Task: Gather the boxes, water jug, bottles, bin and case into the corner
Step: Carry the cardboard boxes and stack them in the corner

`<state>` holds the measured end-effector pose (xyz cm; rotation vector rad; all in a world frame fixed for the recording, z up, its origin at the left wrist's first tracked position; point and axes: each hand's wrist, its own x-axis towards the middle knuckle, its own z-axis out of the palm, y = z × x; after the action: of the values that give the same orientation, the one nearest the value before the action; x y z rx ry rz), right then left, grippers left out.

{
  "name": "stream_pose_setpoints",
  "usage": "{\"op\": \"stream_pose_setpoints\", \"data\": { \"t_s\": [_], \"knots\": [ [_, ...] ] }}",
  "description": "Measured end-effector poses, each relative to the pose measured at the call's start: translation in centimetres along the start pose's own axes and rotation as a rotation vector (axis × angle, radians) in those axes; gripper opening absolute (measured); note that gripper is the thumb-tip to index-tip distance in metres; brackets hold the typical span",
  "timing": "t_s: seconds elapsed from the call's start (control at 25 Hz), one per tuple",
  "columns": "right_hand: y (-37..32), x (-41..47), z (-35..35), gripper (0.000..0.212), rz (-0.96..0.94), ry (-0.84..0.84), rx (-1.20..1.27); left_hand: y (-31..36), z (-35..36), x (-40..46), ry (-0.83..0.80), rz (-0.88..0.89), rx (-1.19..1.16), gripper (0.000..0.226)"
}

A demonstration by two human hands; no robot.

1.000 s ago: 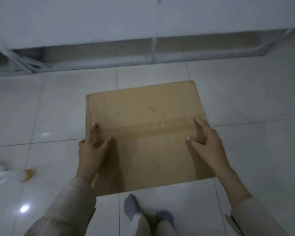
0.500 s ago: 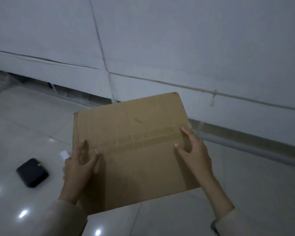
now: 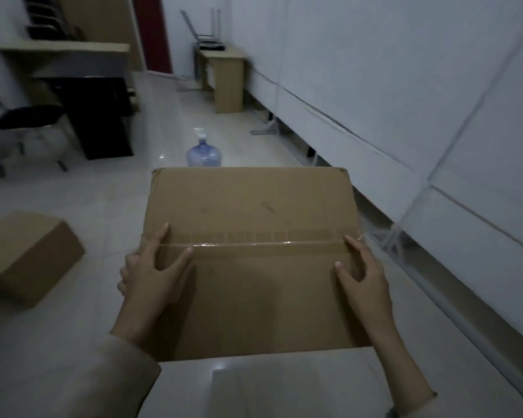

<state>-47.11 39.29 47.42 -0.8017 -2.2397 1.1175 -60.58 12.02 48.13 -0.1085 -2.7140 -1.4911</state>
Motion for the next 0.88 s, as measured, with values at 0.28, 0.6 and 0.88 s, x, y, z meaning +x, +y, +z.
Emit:
{"op": "stream_pose_setpoints", "data": {
  "t_s": [0.28,0.6,0.88],
  "knots": [
    [-12.4,2.3,20.6,0.046,-0.171,-0.328,0.116,-10.0,-15.0,6.8,0.353,-0.214,0.069,0.067],
    [-19.2,10.1,38.8,0.043,-0.305,-0.579,0.171,-16.8,-19.8,17.3,0.527,-0.387,0.057,0.073],
    [-25.1,23.4,53.1,0.043,-0.416,-0.787,0.135,-18.7,-19.4,31.8,0.636,-0.546,0.016,0.075]
  ]
}}
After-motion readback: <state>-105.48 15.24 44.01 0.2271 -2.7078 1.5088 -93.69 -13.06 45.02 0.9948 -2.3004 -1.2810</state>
